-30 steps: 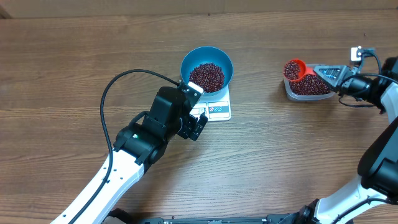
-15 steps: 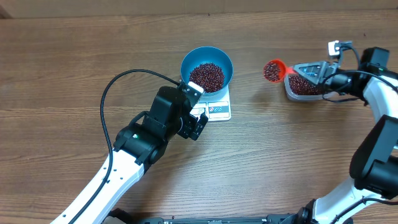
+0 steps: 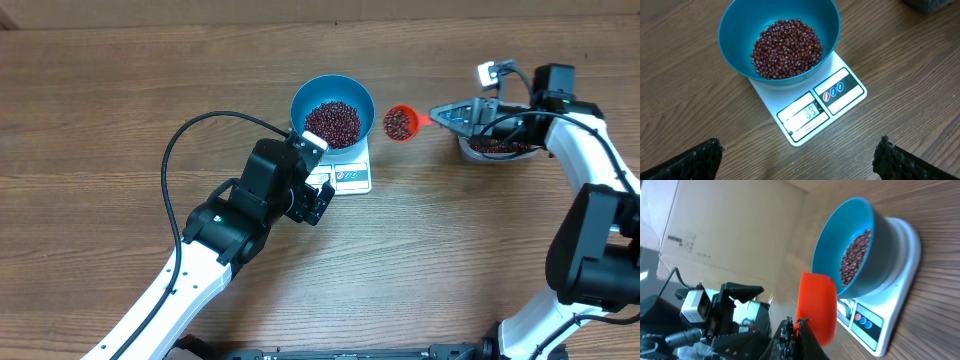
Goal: Scoop item into bowl and weigh 150g on scale
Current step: 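Carry the filled scoop left over the teal bowl, then tilt the scoop with the right gripper to pour beans into the bowl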
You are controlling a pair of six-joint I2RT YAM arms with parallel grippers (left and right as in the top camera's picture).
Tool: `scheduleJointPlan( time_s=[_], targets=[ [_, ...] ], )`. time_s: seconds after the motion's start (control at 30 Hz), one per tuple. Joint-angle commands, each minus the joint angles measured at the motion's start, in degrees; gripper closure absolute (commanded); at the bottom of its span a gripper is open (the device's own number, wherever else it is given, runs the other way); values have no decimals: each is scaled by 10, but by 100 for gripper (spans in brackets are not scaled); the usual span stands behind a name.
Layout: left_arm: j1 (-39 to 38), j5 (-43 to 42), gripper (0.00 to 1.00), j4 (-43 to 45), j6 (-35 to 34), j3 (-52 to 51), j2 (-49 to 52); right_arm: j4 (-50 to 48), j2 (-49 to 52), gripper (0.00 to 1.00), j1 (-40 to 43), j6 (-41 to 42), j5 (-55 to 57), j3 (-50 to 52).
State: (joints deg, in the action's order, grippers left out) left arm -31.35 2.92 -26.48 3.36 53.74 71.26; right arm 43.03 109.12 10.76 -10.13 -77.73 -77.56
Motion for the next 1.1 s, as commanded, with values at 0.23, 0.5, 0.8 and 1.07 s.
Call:
scheduleJointPlan(
  time_s=[0.23,0.5,0.8,1.07],
  targets=[
    [2,-10,1,4,7,17,0,-78,-19,96,-57,79,12,0],
    [2,-10,0,4,7,17,0,-161,-19,96,-87,163,31,0],
    [2,-10,1,13,7,17,0,-251,-19,96,-133,224,108,0],
    [2,-10,0,12,7,17,0,-284,-19,96,-172,223,236,0]
  ],
)
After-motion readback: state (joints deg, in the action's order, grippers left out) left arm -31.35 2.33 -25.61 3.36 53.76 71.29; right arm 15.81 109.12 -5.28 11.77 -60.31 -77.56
